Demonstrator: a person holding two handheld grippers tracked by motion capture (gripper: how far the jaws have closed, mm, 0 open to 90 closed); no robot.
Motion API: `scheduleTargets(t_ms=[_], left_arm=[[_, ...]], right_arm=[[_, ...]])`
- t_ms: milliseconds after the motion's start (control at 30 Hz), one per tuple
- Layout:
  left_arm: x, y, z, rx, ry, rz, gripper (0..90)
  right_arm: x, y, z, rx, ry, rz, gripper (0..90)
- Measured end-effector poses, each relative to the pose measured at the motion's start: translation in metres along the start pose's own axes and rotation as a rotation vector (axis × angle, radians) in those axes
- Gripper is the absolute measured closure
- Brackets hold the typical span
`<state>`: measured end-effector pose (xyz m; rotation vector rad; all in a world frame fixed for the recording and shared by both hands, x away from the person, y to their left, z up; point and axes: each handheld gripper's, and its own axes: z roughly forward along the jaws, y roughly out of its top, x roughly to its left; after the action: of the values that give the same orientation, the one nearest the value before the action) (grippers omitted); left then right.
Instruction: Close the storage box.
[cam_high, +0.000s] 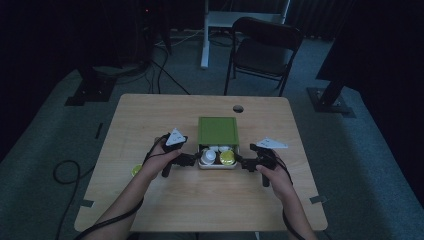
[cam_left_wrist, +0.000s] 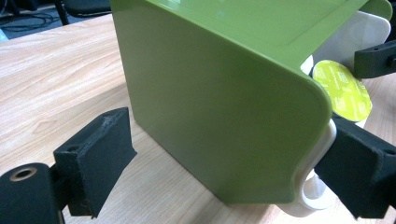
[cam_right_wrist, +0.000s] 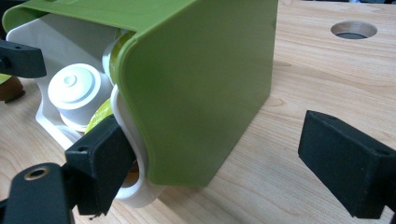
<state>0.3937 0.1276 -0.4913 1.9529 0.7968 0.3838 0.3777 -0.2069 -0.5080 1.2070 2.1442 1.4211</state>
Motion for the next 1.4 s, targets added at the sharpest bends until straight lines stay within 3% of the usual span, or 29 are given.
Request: scheduleTargets(t_ms=[300,667,733,867,967,1200,1400], left_arm=[[0.000,0.005,0.002,0.009,0.039,0.026,9.3],[0.000,0.004,0.003,0.010,0.069,-0.006,5.6],[-0.001,0.004,0.002,0.002,0.063,-0.015,5.7],[-0.006,0.006,-0.002,-0.028,0.012,-0.047,5.7],[-0.010,0.006,-0.004,-0.027,-0.028,-0.040,5.7],[-0.017,0.007,-0.007,-0.031,-0.028,-0.024,5.6],[-0.019,0.009,-0.012,-0.040,-0.040,0.025,5.6]], right_arm=[[-0.001,0.003,0.003,0.003,-0.018,0.001,11.8],[0.000,0.003,0.005,-0.002,-0.036,0.009,11.3],[0.002,0.002,0.005,0.002,-0.039,0.002,11.7],[0.007,0.002,0.005,0.000,-0.025,-0.005,11.7],[0.010,0.004,0.005,-0.007,-0.014,0.007,11.7],[0.014,0.008,0.002,-0.023,-0.026,-0.004,11.7],[0.012,0.009,-0.002,-0.052,-0.032,-0.004,11.7]])
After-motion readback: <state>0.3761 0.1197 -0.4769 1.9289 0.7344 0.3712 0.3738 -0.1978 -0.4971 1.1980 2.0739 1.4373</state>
